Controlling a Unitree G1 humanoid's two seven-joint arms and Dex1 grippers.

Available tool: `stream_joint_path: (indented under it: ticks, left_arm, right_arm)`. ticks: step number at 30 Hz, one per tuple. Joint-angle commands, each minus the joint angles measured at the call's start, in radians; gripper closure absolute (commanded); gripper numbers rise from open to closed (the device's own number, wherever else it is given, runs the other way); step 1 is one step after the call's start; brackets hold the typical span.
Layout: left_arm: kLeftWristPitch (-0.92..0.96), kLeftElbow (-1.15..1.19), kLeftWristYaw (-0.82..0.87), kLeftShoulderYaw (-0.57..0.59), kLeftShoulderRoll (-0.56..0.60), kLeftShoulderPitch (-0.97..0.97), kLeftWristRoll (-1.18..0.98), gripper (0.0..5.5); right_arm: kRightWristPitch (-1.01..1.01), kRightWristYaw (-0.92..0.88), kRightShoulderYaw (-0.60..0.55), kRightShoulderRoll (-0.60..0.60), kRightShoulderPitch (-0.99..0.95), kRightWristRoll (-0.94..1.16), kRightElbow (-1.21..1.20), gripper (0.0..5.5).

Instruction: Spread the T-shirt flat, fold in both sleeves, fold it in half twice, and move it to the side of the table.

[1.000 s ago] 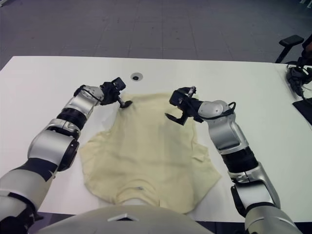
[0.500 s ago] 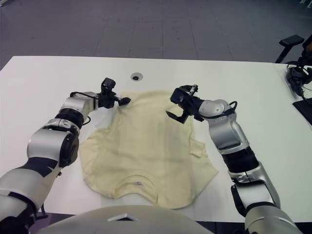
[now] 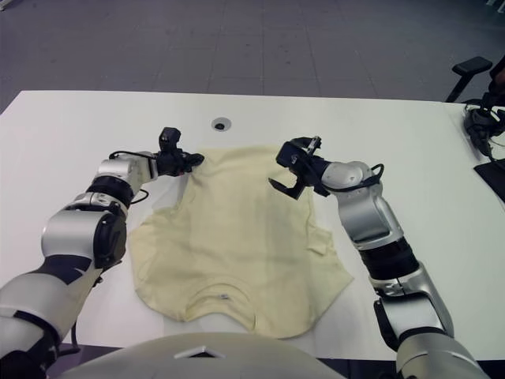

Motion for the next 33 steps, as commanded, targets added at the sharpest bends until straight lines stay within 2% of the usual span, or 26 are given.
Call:
stream_joint_path:
  ticks: [1, 7, 9, 11, 14, 17, 19, 21, 25, 33]
  left_arm:
    - [0.006, 0.009, -0.005, 0.009, -0.008, -0.005, -0.001, 4.36]
    - [-0.033, -0.013, -0.042, 0.015, -0.01, -0.006, -0.002, 5.38]
    - [-0.077, -0.05, -0.074, -0.012, -0.005, 0.004, 0.019, 5.47]
    - [-0.141, -0.15, -0.147, -0.091, 0.0, 0.049, 0.067, 5.47]
    - [-0.241, -0.43, -0.256, -0.28, 0.018, 0.21, 0.176, 5.47]
    - [-0.328, -0.651, -0.295, -0.477, 0.061, 0.38, 0.318, 5.47]
    - [-0.328, -0.726, -0.292, -0.57, 0.082, 0.462, 0.399, 5.47]
    - [-0.305, -0.753, -0.259, -0.597, 0.089, 0.495, 0.433, 5.15]
    - [-0.227, -0.8, -0.222, -0.545, 0.077, 0.485, 0.379, 4.58]
    - [0.068, -1.021, -0.442, -0.413, 0.13, 0.411, 0.114, 3.31]
  right_arm:
    - [0.002, -0.007, 0.001, 0.0, -0.004, 0.004, 0.004, 0.1]
    - [0.002, -0.013, 0.001, 0.002, 0.004, 0.007, 0.008, 0.1]
    - [0.003, -0.013, -0.002, -0.001, 0.01, 0.008, 0.003, 0.1]
    - [0.009, -0.012, -0.006, -0.007, 0.023, 0.01, -0.01, 0.1]
    - [0.019, -0.013, -0.012, -0.015, 0.047, 0.011, -0.028, 0.1]
    - [0.024, -0.019, -0.012, -0.012, 0.051, 0.01, -0.028, 0.1]
    - [0.027, -0.021, -0.01, -0.007, 0.041, 0.011, -0.026, 0.1]
    - [0.028, -0.022, -0.008, -0.007, 0.034, 0.013, -0.025, 0.1]
    - [0.025, -0.026, -0.011, -0.014, 0.039, 0.017, -0.024, 0.1]
    - [0.025, -0.025, 0.014, -0.03, 0.08, 0.007, -0.033, 0.1]
